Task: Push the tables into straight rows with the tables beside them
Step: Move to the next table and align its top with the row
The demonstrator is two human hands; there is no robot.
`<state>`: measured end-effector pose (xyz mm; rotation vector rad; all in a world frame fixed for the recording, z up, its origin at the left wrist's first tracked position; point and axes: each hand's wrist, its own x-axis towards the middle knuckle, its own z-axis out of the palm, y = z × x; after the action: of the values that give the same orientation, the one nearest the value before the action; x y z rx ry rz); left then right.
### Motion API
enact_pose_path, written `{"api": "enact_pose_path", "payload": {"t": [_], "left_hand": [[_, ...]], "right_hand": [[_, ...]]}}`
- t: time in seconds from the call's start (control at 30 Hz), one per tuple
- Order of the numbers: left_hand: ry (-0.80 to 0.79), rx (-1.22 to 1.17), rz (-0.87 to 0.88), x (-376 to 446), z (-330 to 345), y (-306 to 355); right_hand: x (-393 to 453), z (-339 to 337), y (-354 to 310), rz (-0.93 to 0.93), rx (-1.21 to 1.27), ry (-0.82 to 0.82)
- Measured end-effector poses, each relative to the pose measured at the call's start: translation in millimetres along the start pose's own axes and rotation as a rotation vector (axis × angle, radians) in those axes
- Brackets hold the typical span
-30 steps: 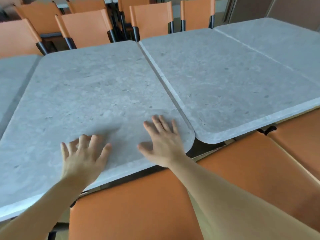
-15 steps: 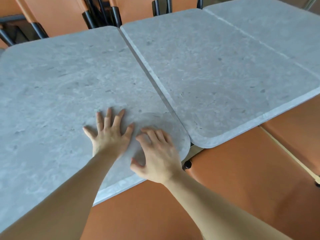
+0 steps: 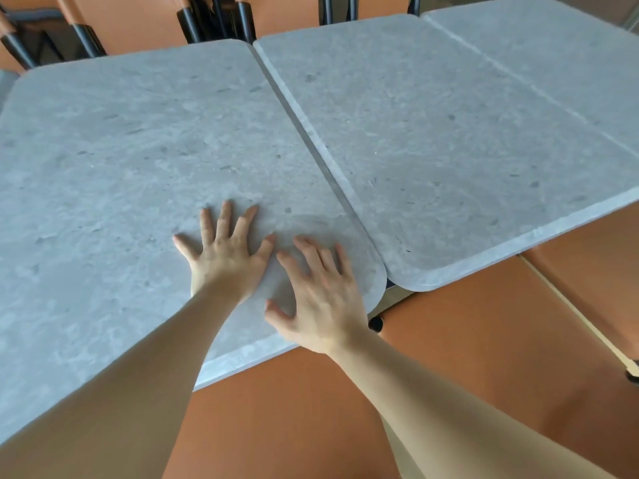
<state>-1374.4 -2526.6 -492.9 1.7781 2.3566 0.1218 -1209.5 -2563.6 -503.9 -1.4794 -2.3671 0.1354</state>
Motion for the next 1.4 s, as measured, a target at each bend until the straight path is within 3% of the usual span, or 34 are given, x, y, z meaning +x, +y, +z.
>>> {"api": "enact_pose_path", "payload": {"t": [0.37,0.5,0.67,0.83,0.9,1.0,1.13,1.23,1.33,1.4], "left_hand": [[-0.006,-0.007,0.031,-2,-3,2],[-0.022,0.022,0.026,-1,-4,3],[-0.005,0.042,0.03,-1,-2,3],[-0.012,0.042,0.023,1,0,0],[-0.014,0.04,0.023,2,0,-1],[-0.015,0.031,0.025,1,0,1],[-0.011,0.03,0.022,2,0,1],[-0.015,0.03,0.014,2,0,1],[-0.016,0.029,0.014,1,0,1],[-0.016,0.028,0.012,1,0,2]], "right_hand": [[8,-9,-2,0.058,0.039,-0.17],[12,-5,-8,0.198,0.199,-0.022],[10,13,-10,0.391,0.169,0.296],[9,19,-12,0.562,0.152,0.508],[7,14,-11,0.644,0.296,0.649],[6,3,-12,0.742,0.702,0.884],[-1,0,0,0.982,0.858,1.147],[-10,5,19,1.214,1.17,1.138],[-10,18,23,1.174,1.482,0.994],[-8,20,20,1.158,1.516,0.963]]}}
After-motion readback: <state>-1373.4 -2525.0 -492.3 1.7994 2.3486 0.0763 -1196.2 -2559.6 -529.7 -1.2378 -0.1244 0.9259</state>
